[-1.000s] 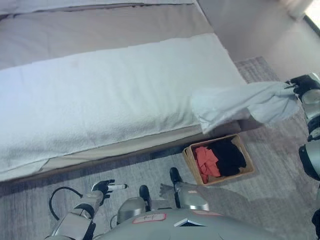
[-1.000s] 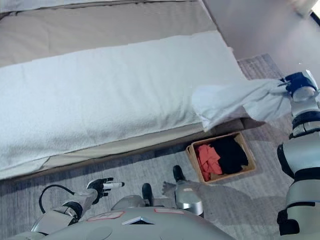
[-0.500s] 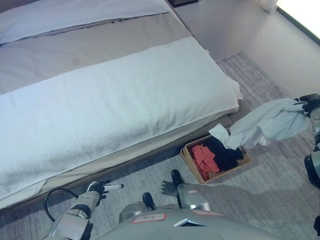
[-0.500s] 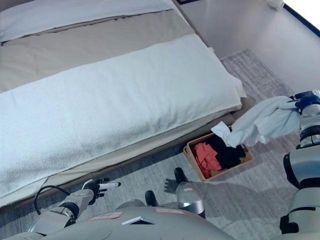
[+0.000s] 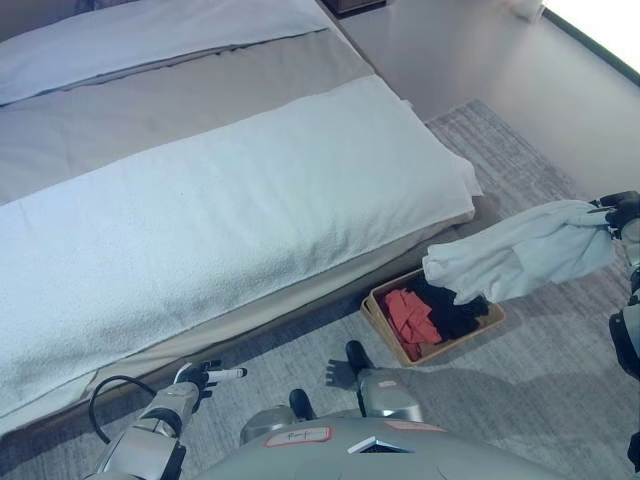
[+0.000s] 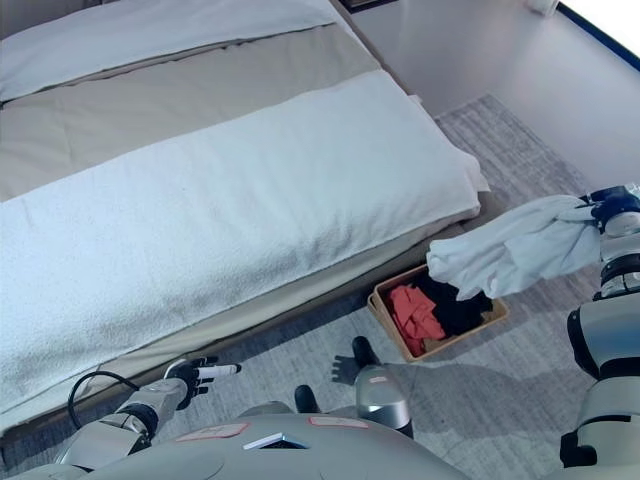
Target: Put the clothes on the bed into the basket.
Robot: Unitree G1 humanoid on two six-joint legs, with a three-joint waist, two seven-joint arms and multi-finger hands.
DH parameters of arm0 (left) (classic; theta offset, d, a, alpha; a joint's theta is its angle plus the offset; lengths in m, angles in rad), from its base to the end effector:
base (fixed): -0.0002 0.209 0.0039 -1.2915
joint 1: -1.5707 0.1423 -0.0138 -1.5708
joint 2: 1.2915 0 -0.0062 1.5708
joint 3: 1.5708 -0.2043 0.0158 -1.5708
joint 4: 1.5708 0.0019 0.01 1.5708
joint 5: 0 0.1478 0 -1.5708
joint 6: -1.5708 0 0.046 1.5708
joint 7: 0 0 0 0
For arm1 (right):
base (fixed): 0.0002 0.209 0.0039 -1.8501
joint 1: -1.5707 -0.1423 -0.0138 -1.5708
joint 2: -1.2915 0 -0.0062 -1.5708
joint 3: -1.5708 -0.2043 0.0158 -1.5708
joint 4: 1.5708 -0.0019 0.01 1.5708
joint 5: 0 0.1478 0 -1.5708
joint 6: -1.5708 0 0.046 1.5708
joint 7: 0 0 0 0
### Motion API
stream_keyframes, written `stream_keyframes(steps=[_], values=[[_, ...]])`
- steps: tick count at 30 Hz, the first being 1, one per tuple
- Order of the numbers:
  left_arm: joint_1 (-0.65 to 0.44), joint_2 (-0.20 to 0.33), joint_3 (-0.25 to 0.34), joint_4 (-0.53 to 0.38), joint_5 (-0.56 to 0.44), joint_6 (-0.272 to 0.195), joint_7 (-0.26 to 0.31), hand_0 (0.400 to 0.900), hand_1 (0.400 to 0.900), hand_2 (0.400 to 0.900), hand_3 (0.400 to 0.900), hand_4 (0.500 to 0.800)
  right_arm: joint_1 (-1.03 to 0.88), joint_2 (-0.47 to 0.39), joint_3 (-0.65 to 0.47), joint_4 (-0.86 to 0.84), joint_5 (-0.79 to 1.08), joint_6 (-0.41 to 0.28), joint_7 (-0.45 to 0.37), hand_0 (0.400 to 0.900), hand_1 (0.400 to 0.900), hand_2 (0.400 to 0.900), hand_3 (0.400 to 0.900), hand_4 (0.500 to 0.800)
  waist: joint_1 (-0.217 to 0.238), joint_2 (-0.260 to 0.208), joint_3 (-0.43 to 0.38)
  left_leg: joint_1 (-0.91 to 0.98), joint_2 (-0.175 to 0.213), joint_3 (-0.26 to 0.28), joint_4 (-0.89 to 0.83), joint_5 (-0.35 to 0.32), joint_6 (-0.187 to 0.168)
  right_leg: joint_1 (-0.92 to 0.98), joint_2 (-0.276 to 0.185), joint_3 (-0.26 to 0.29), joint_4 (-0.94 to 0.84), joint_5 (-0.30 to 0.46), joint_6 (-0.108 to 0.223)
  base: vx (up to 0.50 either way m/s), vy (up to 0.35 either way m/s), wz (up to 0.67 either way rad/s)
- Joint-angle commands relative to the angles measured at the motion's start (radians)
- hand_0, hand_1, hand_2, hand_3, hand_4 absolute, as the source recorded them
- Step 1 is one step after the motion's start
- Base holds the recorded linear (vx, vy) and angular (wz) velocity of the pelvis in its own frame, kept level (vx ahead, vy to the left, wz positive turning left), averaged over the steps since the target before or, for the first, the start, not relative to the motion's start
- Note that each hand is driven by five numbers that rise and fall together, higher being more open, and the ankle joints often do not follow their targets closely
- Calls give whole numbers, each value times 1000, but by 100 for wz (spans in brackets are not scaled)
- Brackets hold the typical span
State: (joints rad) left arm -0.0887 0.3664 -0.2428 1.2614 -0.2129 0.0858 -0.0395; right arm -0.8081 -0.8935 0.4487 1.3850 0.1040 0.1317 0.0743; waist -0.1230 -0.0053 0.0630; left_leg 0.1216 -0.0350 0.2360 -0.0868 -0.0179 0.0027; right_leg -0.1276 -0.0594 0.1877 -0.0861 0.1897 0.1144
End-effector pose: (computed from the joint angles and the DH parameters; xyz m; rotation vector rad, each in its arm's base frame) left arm 0.0997 0.2724 -0.1280 0.2619 1.2676 0.1275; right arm 0.2748 -0.4093 0.1044 -0.7847 0.7643 -0.4671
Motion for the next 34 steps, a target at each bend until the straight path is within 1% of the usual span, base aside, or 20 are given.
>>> stream_keyframes(steps=[1, 12, 34], values=[[-21, 88, 18, 46, -8, -11, 30, 900, 900, 900, 900, 800, -93, -106, 13, 10, 5, -35, -39, 900, 900, 900, 900, 800, 11, -10, -23, 6, 21, 1, 84, -140, 1, -13, -20, -23, 43, -31, 84, -15, -17, -4], [-20, 82, 23, 42, -22, -12, 30, 900, 900, 900, 900, 800, -89, -79, 20, 4, 5, -34, -34, 900, 900, 900, 900, 800, 19, -10, -13, 5, 17, 1, 80, -137, 5, -24, -17, -16, 45, -24, 82, -13, -7, -5], [-31, 67, 11, 36, -26, -8, 34, 900, 900, 900, 900, 800, -39, -67, -13, -9, 26, -35, -28, 900, 900, 900, 900, 800, 28, -20, -10, 3, 21, -13, 89, -141, 2, -11, -22, -36, 46, -35, 72, -1, -1, 1]])
